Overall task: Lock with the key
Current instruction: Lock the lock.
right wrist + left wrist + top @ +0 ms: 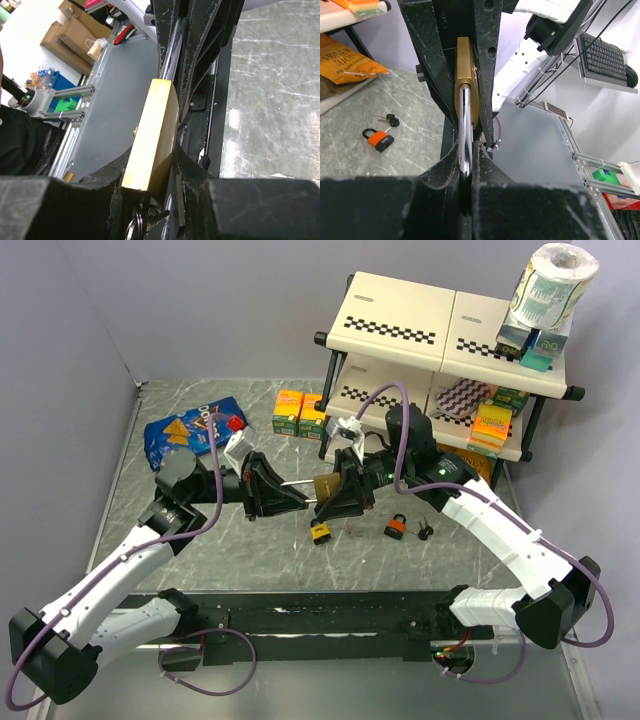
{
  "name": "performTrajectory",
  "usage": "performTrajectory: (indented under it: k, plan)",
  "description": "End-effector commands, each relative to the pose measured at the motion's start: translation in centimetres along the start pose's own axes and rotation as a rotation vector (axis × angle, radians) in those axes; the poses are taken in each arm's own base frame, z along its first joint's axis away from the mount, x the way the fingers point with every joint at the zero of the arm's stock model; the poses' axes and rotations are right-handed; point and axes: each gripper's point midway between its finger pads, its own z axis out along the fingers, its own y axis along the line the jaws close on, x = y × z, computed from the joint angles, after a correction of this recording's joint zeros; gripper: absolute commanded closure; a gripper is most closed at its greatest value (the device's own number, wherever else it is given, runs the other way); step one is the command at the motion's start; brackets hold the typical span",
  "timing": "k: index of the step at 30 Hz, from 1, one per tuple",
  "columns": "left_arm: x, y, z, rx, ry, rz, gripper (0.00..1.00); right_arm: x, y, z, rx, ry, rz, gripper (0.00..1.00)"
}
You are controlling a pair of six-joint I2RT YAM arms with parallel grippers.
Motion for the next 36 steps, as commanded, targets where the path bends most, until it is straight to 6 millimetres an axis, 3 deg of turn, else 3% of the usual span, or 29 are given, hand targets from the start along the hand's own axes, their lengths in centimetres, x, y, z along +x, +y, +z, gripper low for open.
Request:
performTrajectory:
  k: [1, 10, 23, 31, 36]
  plan:
    - [2.5, -1.1, 2.2, 0.094, 0.067, 0.029, 0.99, 0.0, -0.7, 3.4, -0.037, -0.005, -0.085, 1.0]
    - [2.2, -1.0, 0.3, 0.051, 0.059, 0.062, 0.99, -0.1, -1.0, 0.5, 0.035, -0.036, -0.085, 1.0]
    - [1.9, -1.1, -0.8, 0.041, 0.055, 0.067, 0.99, -1.3, -1.8, -1.2, 0.088, -0.093, -0.067, 1.0]
    - [1.6, -0.3, -0.2, 0.05, 0.039, 0.057, 0.99, -1.7, -1.6, -0.6, 0.061, -0.112, -0.061, 1.0]
    - [1.3, -0.5, 1.4, 0.096, 0.016, 0.053, 0.99, -2.3, -1.0, 1.2, 0.007, -0.124, -0.072, 1.0]
